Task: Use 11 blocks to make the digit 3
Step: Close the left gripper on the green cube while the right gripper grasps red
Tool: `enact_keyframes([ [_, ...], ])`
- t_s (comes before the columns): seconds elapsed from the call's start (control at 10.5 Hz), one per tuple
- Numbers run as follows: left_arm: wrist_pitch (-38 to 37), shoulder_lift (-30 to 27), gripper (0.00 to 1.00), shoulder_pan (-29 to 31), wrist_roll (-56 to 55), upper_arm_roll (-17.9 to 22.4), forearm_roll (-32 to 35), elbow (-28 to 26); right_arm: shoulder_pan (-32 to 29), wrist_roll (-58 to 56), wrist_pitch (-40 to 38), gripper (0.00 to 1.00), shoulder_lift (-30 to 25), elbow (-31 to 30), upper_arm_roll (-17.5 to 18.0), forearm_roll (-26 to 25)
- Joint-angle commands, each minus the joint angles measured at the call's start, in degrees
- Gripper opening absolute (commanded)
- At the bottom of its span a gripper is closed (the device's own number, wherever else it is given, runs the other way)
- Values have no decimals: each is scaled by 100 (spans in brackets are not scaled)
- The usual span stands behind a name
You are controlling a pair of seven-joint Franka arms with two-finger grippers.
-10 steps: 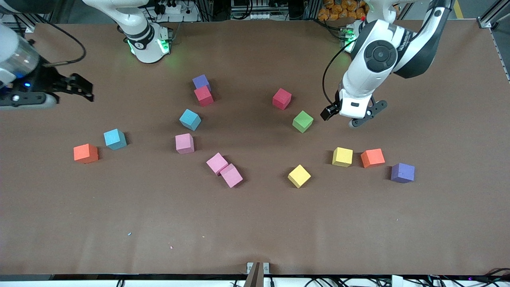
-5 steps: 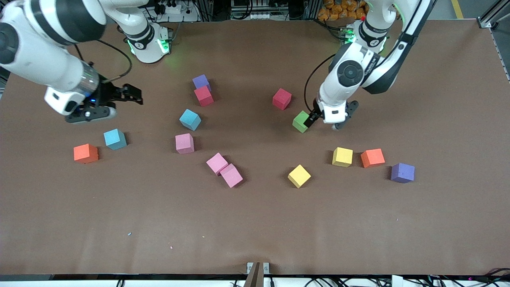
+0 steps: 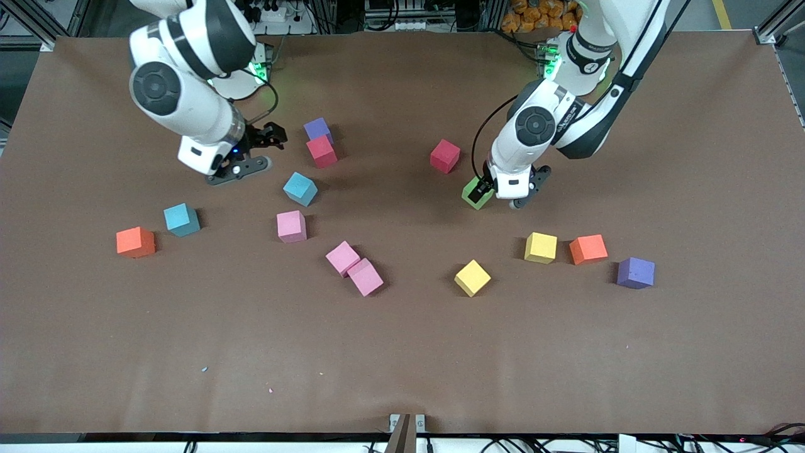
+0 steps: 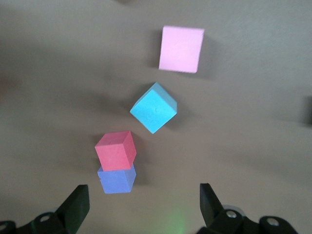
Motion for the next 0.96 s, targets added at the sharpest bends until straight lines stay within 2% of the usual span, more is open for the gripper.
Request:
enact_keyframes([
  [0.0, 80, 298, 100, -56, -127, -15, 405, 82, -16, -24, 618, 100, -346, -753, 253, 194],
  [0.1, 132, 325, 100, -82, -162, -7, 536, 74, 150, -33, 1039, 100, -416, -1096, 331, 299],
  [0.29, 159, 448, 100, -117, -241, -6, 677, 91, 213, -15, 2171, 100, -391, -1694, 787, 317],
  [0.48, 237, 659, 100, -126, -381, -6, 915, 170, 256, 54, 2545, 100, -329, -1872, 920, 317],
  [0.57, 238, 668, 100, -126, -425, -6, 942, 179, 266, 203, 3094, 100, -311, -2151, 1182, 352],
  [0.86, 238, 765, 100, -144, -417, -6, 1003, 223, 274, 747, 4265, 100, 206, -2539, 1701, 467],
])
